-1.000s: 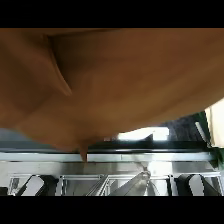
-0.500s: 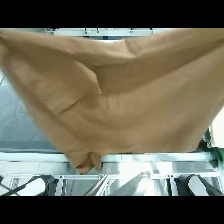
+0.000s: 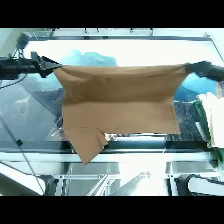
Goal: Fold the shirts.
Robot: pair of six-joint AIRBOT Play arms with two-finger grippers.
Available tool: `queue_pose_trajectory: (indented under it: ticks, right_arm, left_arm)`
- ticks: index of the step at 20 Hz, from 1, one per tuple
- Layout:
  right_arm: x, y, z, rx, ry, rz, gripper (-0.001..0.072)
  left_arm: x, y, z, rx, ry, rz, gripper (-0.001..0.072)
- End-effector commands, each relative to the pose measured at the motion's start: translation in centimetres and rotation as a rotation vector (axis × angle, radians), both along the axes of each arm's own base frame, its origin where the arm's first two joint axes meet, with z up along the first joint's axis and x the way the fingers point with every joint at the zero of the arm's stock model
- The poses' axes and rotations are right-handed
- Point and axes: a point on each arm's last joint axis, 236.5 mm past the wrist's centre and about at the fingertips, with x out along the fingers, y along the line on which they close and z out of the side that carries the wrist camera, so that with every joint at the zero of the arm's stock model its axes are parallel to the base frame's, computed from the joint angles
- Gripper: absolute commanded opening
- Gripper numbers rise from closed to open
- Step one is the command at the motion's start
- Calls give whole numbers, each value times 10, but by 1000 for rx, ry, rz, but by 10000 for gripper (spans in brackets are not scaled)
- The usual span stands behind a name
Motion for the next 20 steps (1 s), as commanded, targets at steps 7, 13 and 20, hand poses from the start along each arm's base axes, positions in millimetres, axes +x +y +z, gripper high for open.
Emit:
queue_pose_trajectory:
  ticks: [7,13,20]
  right_arm:
    - [25,11,-128,303,190,10,19]
    - [-28,12,-150,233,407,135,19]
    - [-61,7,-183,151,612,151,73]
  left_arm:
    - [36,-7,-112,-55,284,-5,31]
    - [-27,-21,-121,-22,452,-230,24]
    - [-49,-9,-147,118,630,-243,24]
